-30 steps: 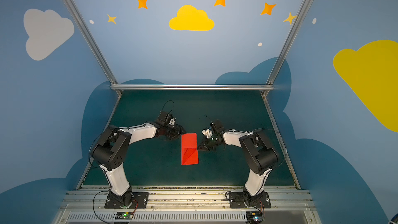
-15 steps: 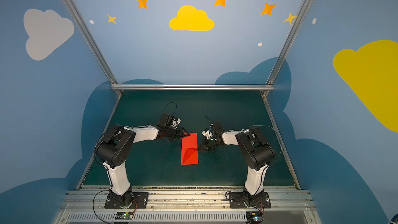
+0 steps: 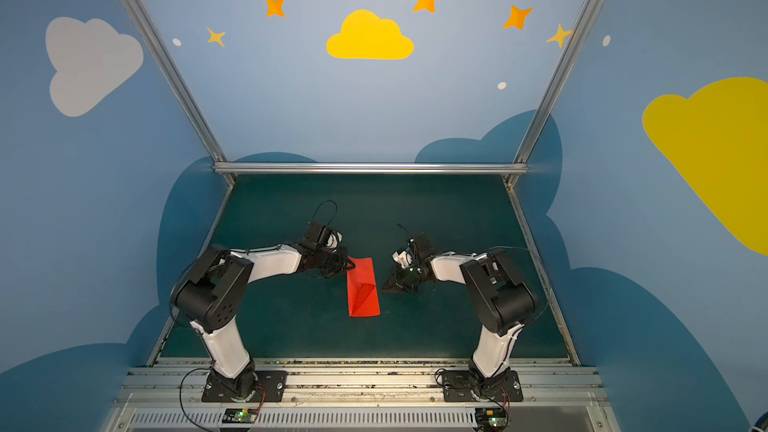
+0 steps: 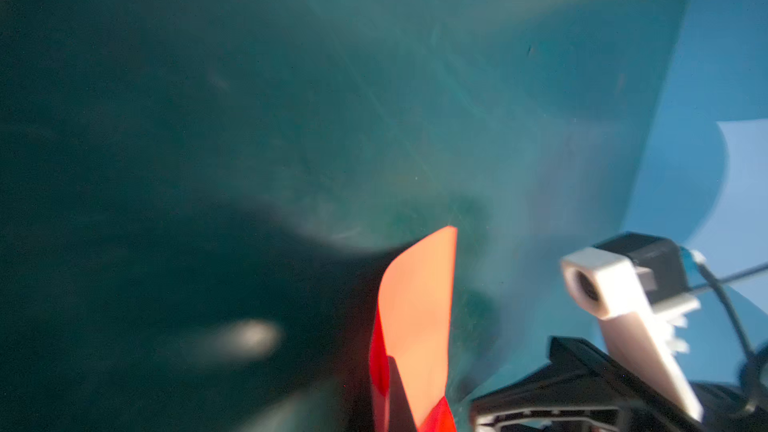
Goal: Fold a paper plane with a square sheet of paper (fold left side to right side)
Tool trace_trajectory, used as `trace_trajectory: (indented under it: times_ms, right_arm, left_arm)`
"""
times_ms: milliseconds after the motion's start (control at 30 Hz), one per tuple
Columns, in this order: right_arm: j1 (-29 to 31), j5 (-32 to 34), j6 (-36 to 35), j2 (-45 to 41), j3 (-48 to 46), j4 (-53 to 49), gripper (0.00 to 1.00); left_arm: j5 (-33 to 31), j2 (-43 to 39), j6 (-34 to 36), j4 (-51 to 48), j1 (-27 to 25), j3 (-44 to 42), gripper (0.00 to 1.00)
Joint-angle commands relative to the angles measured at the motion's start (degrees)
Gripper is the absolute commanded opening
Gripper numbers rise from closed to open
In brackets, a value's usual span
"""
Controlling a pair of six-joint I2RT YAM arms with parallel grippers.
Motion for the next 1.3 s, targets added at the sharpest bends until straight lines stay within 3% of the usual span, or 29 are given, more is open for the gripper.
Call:
trace_trajectory:
  times_ms: [0,233,400,533,700,867,900,967,1133,1267]
  right_arm:
    - [-2.3,1.6,-1.6,-6.0,-0.2,-4.6,0.0]
    - [-6.4,1.8,-4.2,-9.7,-0.5,-7.5,0.0]
    - [-8.1,2.7,-5.5,-11.4,-1.9,-8.0,0.0]
    - [-9.5,3.7,-6.7,-12.7,-3.5,-8.6,0.0]
    - [-11.8,4.3,-7.9,-13.6,-5.3,-9.2,0.0]
    - [-15.3,4.2,-8.9,-14.8,-7.2,-10.3,0.0]
    - [-16.0,4.1,-9.2,-15.2,-7.5,-10.6,0.0]
    - [-17.4,4.2,-9.5,-16.0,-7.9,-11.4,0.0]
    - [-19.7,3.8,-10.5,-17.6,-7.9,-13.2,0.0]
    - [-19.4,2.5,-11.1,-17.8,-7.5,-14.1,0.01]
  left_arm:
    - [-16.8,-7.8,6.1,-16.2,-1.4,6.9,0.04]
    - [-37.2,-7.4,10.7,-35.4,-9.0,19.5,0.04]
    - [-48.5,0.0,10.0,-45.1,-15.6,28.1,0.04]
    - [-53.8,7.7,7.4,-50.5,-21.0,34.5,0.04]
    - [-52.7,17.3,3.1,-52.8,-26.3,40.5,0.04]
    - [-47.9,22.9,1.7,-50.4,-28.4,44.1,0.32]
    - [-46.3,23.2,1.7,-49.4,-28.4,44.5,0.42]
    - [-42.9,23.1,1.7,-47.0,-28.4,45.2,0.51]
    - [-37.3,20.8,1.2,-43.7,-27.0,47.0,0.63]
    - [-30.7,14.5,0.6,-37.9,-23.2,42.9,0.7]
